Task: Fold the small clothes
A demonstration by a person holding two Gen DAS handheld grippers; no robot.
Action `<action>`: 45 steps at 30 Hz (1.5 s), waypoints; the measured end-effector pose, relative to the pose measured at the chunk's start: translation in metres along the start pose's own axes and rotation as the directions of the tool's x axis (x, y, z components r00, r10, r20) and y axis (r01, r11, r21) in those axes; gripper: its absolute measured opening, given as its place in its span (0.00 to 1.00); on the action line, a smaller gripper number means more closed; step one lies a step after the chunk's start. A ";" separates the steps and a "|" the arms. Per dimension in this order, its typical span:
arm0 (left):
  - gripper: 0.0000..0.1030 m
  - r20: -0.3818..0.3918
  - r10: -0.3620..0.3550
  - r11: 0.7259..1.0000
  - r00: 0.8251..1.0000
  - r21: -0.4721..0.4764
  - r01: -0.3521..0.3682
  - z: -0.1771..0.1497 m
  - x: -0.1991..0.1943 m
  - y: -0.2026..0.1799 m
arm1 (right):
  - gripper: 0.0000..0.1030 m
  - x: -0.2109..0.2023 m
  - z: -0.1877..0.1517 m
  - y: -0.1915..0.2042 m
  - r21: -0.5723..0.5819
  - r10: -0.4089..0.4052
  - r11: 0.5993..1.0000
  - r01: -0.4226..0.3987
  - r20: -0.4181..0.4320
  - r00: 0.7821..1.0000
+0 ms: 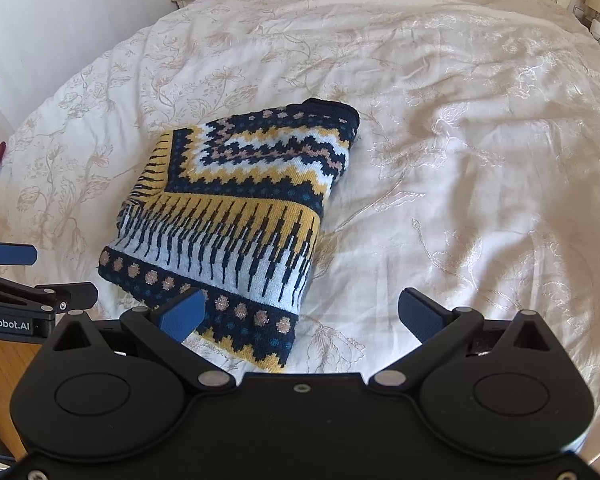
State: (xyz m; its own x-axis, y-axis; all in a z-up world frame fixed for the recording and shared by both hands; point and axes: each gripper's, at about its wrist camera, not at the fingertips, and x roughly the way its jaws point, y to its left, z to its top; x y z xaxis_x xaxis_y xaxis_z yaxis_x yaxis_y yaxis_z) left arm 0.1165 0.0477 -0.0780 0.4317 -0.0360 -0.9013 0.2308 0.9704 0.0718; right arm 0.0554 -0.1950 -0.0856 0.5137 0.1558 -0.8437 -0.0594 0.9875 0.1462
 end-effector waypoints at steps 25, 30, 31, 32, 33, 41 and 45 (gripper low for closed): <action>0.93 0.100 0.041 0.999 0.994 -0.015 -0.040 -0.002 -0.032 -0.014 | 0.99 -0.023 -0.001 0.018 -0.042 0.040 0.998 -0.037 0.078 0.996; 0.93 0.088 0.028 0.998 0.996 -0.051 -0.024 -0.001 -0.033 -0.011 | 0.99 -0.031 0.002 0.019 -0.052 0.015 0.999 -0.008 0.128 0.992; 0.93 0.087 0.028 0.998 0.996 -0.061 -0.022 -0.001 -0.033 -0.010 | 0.99 -0.031 0.004 0.019 -0.051 0.007 0.999 0.000 0.128 0.992; 0.93 0.088 0.029 0.998 0.996 -0.066 -0.024 -0.001 -0.033 -0.010 | 0.99 -0.031 0.004 0.019 -0.051 0.004 0.999 0.002 0.124 0.992; 0.93 0.089 0.033 0.997 0.996 -0.068 -0.027 -0.001 -0.033 -0.009 | 0.99 -0.030 0.005 0.018 -0.051 0.007 0.999 -0.001 0.120 0.993; 0.93 0.092 0.059 0.996 0.994 -0.077 -0.052 -0.001 -0.033 -0.009 | 0.99 -0.025 0.002 0.012 -0.031 0.004 1.000 -0.002 0.090 0.996; 0.93 0.089 0.065 0.995 0.994 -0.084 -0.057 0.000 -0.031 -0.009 | 0.99 -0.022 0.000 0.008 -0.013 0.000 1.000 0.001 0.076 0.997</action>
State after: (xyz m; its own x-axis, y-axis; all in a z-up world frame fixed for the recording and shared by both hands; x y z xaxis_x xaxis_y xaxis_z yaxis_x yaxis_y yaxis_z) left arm 0.1008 0.0403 -0.0504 0.5212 0.0057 -0.8534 0.1314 0.9875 0.0869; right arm 0.0433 -0.1909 -0.0658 0.5771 0.1539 -0.8021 -0.0700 0.9878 0.1392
